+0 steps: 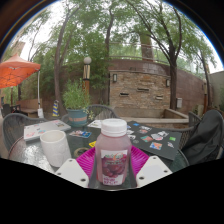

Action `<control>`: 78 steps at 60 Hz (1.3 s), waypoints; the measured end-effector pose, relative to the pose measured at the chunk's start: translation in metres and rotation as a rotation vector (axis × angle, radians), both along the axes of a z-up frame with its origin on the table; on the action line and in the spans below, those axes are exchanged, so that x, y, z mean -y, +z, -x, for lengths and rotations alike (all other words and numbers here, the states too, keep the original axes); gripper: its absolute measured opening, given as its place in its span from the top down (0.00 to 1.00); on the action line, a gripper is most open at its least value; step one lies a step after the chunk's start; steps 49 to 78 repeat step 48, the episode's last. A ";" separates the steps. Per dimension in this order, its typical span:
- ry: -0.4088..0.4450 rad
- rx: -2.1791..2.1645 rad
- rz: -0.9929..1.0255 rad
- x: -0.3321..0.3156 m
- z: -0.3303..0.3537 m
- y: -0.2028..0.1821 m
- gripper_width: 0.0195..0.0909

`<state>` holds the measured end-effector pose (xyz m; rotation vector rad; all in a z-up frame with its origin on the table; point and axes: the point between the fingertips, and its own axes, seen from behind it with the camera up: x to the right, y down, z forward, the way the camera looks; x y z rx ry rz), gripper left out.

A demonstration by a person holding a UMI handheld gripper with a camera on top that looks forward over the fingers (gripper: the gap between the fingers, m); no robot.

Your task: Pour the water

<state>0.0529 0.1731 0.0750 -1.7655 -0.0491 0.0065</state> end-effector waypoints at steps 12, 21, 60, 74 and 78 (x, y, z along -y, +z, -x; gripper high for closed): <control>0.002 0.009 -0.003 0.001 0.000 -0.001 0.60; 0.002 0.004 -0.032 0.001 0.001 0.001 0.60; 0.001 0.012 -0.041 -0.001 0.001 0.000 0.60; 0.001 0.012 -0.041 -0.001 0.001 0.000 0.60; 0.001 0.012 -0.041 -0.001 0.001 0.000 0.60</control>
